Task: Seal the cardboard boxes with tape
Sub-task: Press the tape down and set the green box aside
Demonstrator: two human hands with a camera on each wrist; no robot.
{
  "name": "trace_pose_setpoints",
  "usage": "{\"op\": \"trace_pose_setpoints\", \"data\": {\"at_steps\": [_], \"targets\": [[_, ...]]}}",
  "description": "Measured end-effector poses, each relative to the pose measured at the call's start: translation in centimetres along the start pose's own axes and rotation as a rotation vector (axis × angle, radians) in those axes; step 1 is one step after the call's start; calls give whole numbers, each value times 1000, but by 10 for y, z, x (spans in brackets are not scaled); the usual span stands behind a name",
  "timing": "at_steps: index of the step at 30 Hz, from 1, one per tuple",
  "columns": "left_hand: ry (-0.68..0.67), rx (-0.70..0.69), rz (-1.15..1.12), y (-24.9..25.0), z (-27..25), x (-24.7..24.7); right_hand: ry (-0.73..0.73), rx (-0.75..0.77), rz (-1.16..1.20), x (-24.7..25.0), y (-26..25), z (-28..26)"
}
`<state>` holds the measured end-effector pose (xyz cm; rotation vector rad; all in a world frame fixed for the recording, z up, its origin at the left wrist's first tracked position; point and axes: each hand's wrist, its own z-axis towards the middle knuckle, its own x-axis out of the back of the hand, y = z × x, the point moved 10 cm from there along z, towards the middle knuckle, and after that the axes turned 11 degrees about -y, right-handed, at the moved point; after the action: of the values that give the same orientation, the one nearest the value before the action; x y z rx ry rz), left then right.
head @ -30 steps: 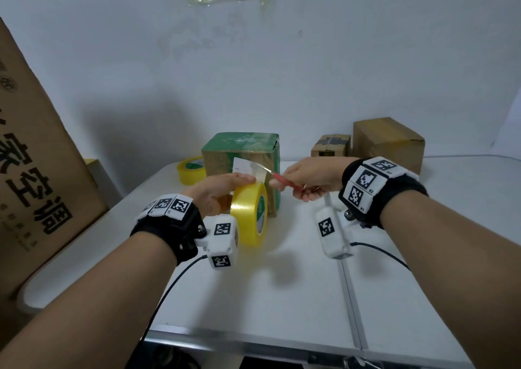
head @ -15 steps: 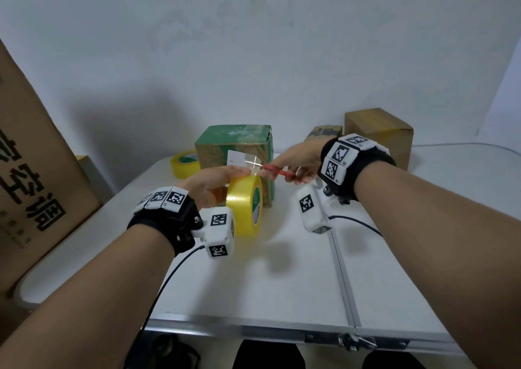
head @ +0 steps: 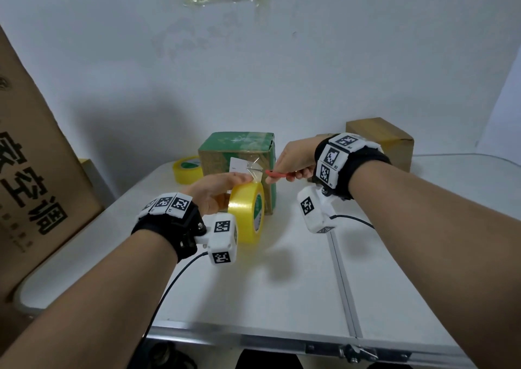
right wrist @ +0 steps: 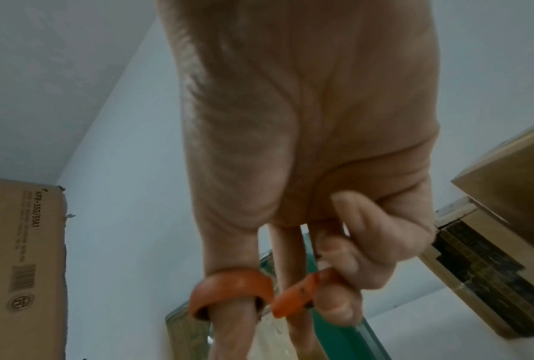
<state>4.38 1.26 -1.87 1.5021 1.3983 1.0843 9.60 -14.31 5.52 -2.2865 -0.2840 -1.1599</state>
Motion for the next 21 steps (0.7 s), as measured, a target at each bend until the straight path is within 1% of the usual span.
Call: {"op": "trace_pose_setpoints", "data": {"at_steps": [2, 6, 10, 14, 17, 19, 21], "targets": [[-15, -1, 4, 1, 0, -1, 39, -10, -4, 4, -2, 3], [-26, -10, 8, 1, 2, -1, 69, 29, 27, 5, -8, 9], [-15, -3, -12, -1, 6, 2, 63, 99, -16, 4, -15, 9], [-12, -1, -23, -1, 8, 2, 102, 161, -39, 5, -16, 3], [-18, 4, -25, 0, 7, 2, 90, 149, -14, 2, -16, 3], [-14, 5, -18, 0, 6, 2, 54, 110, 15, -4, -14, 6], [-14, -10, -13, 1, 5, 1, 61, 81, 35, -5, -13, 9]]}}
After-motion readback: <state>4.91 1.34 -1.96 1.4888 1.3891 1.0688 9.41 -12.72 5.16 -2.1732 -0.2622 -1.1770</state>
